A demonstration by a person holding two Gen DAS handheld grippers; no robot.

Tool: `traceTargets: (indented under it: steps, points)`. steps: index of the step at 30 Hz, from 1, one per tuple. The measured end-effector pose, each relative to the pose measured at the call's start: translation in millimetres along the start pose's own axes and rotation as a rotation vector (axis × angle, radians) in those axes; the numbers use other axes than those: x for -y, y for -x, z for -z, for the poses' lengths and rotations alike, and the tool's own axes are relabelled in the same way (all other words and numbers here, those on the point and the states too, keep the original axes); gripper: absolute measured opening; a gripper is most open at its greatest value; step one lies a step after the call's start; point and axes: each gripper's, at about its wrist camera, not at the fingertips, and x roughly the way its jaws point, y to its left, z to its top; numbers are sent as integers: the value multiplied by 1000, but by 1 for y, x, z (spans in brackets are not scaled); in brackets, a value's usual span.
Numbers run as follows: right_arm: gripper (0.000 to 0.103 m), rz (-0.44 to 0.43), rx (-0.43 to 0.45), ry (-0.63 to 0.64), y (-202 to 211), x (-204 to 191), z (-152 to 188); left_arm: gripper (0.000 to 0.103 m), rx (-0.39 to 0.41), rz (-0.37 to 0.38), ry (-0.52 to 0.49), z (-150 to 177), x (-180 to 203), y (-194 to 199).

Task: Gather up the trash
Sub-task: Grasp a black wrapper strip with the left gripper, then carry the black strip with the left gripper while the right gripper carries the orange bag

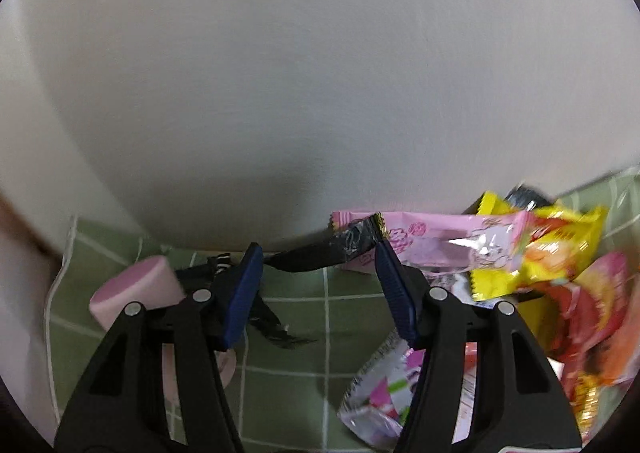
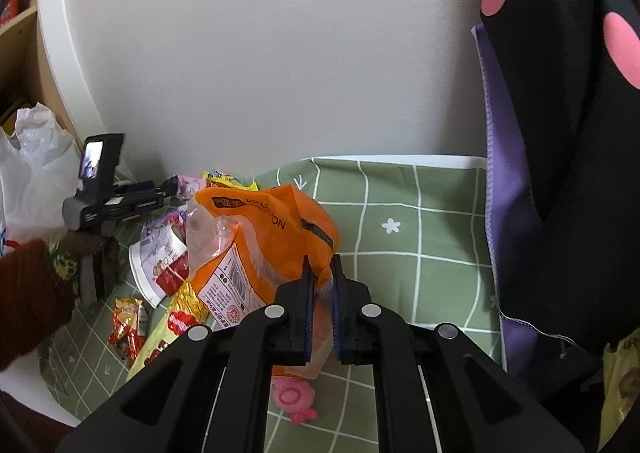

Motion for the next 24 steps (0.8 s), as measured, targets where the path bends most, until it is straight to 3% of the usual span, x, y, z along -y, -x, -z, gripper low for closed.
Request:
traceTargets:
  steps: [1,4,13,24]
  points:
    - [8,4,-2,1,2,0,1,31,-14,-2,-9,-2,1,-4]
    - [8,15,-2,-2,6,1,4,6,-54,56,36,-7,-5,-9]
    - [8,14,13,-79,15,6,3,2,3,317,136,-7,-3,59]
    - [8,84,36,-106,38,-8,7,2,58,566,83,29,32,162]
